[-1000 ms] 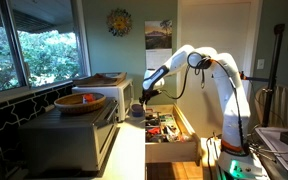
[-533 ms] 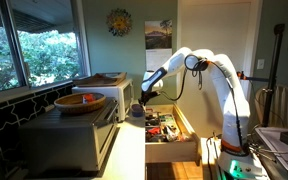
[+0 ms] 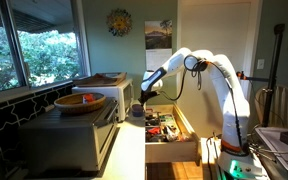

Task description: Lift the purple bowl and put it on the oven

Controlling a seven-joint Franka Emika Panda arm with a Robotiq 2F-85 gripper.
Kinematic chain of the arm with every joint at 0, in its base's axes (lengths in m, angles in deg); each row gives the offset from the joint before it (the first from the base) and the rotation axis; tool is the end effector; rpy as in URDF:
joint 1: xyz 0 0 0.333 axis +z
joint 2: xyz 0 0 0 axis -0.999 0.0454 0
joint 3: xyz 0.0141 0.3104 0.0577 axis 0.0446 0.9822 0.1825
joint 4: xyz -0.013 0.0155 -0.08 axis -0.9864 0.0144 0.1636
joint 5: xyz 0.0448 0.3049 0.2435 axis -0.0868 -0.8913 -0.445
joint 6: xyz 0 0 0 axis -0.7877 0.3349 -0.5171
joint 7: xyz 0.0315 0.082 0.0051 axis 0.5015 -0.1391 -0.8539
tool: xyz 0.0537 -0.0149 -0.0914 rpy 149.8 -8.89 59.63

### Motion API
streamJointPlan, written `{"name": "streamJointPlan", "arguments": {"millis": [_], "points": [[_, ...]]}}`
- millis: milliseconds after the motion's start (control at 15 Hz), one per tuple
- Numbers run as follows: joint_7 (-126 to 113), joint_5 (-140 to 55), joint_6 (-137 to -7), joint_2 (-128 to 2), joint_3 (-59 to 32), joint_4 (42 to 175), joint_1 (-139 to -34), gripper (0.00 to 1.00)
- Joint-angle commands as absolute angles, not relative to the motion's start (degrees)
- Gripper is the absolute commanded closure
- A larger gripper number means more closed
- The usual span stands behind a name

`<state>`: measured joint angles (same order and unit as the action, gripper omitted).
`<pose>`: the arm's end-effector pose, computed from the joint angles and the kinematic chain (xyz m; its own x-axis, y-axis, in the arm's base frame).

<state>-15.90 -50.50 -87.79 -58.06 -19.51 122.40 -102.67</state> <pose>0.6086 -0.2776 0.3663 0.8539 -0.3438 0.3907 -0.3860 -0.9219 0.0325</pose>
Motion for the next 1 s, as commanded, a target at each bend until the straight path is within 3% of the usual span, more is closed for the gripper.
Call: {"name": "streamJointPlan", "arguments": {"millis": [0,933], "points": [[-17.3,-51.9,-88.3,-57.4,-18.5,121.8,-103.9,0.99],[-19.3,-57.1,-85.5,-60.7,-16.6,121.3,-105.7,0.99]]}}
